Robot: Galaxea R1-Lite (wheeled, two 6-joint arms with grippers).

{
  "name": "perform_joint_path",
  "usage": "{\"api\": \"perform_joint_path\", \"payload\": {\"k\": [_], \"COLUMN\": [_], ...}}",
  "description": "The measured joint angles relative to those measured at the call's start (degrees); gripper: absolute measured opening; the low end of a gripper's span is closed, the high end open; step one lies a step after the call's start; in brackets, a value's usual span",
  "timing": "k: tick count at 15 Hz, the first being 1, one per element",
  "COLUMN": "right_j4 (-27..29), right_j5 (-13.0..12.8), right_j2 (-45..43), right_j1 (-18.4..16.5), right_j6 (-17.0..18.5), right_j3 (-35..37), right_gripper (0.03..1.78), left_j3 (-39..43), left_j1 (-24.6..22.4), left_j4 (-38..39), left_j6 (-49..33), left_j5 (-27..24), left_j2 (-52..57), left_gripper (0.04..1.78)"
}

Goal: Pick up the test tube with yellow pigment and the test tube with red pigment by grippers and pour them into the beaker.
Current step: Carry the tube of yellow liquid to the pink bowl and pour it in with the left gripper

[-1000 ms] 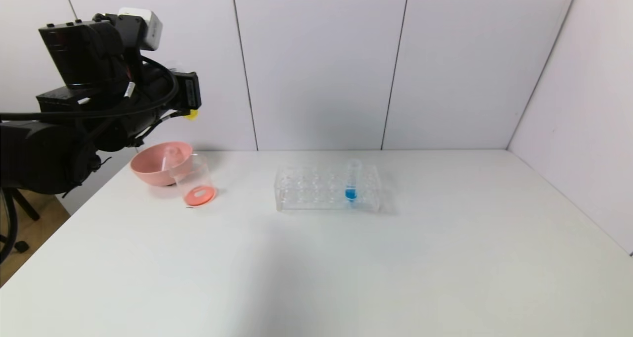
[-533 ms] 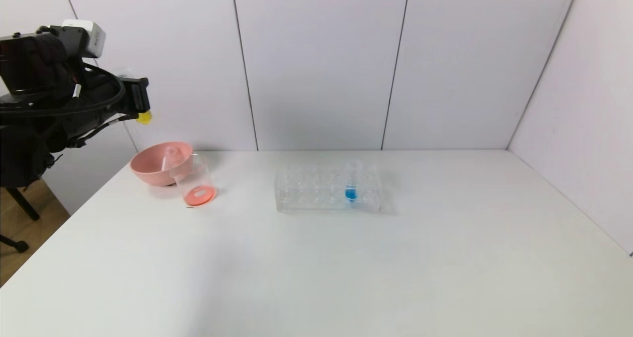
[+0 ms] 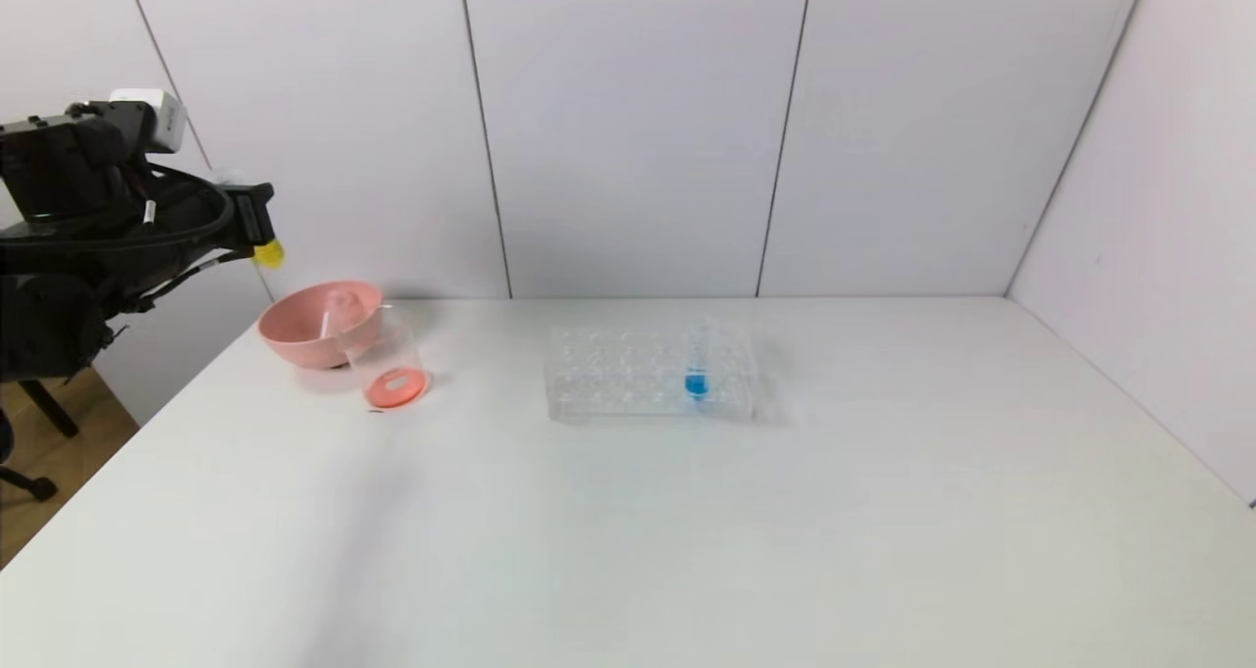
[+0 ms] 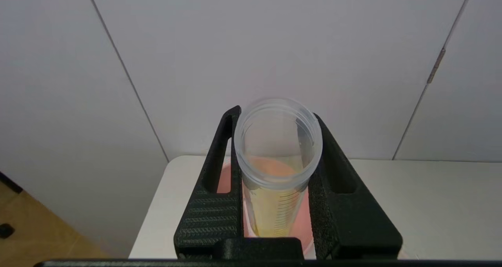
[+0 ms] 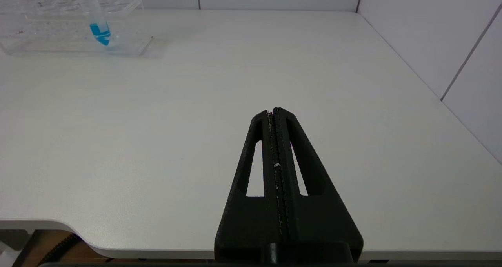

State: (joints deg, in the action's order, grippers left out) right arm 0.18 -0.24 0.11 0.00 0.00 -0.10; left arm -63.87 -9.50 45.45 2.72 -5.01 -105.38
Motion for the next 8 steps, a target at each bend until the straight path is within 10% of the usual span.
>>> {"api": "perform_joint_path", "payload": {"k": [8], "right_j4": [0.0], "right_j5": [0.0], "right_j2": [0.0], "right_j1": [0.0], "right_j6": [0.0], "right_j3": [0.0], "right_gripper": [0.11], "left_j3": [-3.3], "left_j1": [-2.8], "left_j4": [1.2], "left_j6": [-0.1], "left_j5": [-2.5], "left_j2": [-6.2], "left_gripper": [0.48]}}
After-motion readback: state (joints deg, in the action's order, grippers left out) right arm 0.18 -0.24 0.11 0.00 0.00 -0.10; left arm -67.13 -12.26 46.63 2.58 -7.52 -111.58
